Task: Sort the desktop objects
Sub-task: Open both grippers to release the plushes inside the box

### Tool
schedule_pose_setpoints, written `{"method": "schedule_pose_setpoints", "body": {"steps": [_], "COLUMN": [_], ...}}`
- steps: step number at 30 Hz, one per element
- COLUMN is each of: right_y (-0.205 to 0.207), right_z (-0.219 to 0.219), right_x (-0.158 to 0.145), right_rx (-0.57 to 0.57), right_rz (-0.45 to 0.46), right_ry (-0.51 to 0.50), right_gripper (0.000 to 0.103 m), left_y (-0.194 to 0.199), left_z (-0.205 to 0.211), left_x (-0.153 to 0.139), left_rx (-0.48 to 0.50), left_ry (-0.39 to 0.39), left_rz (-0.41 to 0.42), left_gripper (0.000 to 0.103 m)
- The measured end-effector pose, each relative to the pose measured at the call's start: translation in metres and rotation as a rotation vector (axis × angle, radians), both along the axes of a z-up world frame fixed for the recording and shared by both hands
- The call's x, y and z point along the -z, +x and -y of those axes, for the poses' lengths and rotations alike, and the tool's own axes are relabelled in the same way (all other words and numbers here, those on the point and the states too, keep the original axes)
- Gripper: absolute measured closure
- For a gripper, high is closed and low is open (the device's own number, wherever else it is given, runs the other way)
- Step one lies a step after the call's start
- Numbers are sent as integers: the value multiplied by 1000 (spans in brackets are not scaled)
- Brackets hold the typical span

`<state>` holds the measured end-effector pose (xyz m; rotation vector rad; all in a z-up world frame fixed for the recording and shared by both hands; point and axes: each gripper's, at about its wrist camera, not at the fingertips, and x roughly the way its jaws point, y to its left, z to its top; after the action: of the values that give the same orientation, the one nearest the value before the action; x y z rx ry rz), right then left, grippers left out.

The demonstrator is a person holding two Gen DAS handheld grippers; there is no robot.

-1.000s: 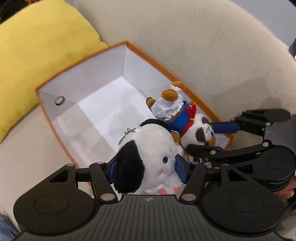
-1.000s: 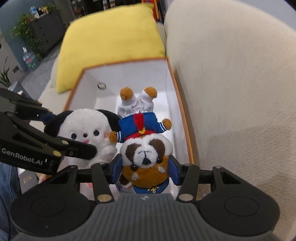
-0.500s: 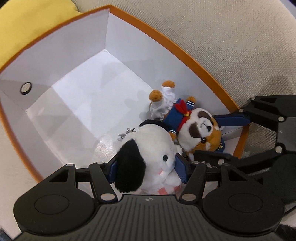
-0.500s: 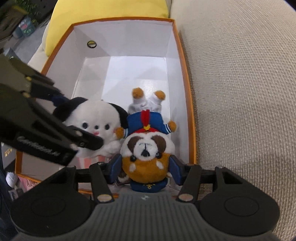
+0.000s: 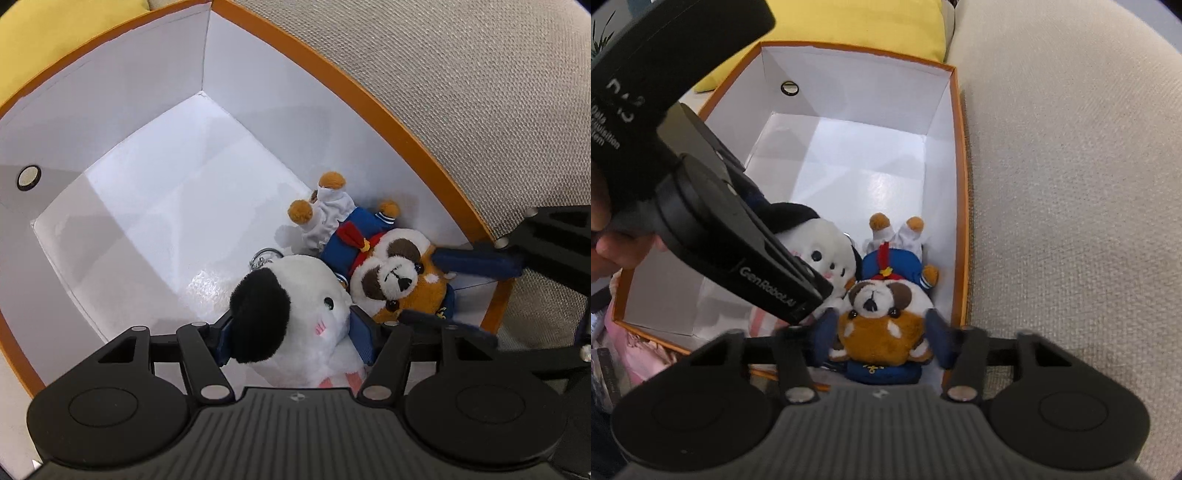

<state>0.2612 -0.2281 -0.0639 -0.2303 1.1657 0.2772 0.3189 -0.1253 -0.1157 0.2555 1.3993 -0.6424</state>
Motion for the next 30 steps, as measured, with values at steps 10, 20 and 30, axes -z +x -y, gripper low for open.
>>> {"method": "schedule_pose_setpoints", "body": {"steps": [10,20,30], "right_y": [0,-9,-26], "right_z": [4,3,3], "right_x": [12,0,-20], "right_rx": [-3,-5,1], "right_rz": [-13,23,80], "right_ry": [-19,-42,-42], "right_gripper": [68,61,49], "left_y": [-6,-12,-29], "left_z": [-7,-26,-49], "left_x": [1,-4,-41], "left_rx": [20,-15,-45], "left_ry": [-2,-21,-68], "left_rz": [33,61,157], "left_gripper": [29,25,23]}}
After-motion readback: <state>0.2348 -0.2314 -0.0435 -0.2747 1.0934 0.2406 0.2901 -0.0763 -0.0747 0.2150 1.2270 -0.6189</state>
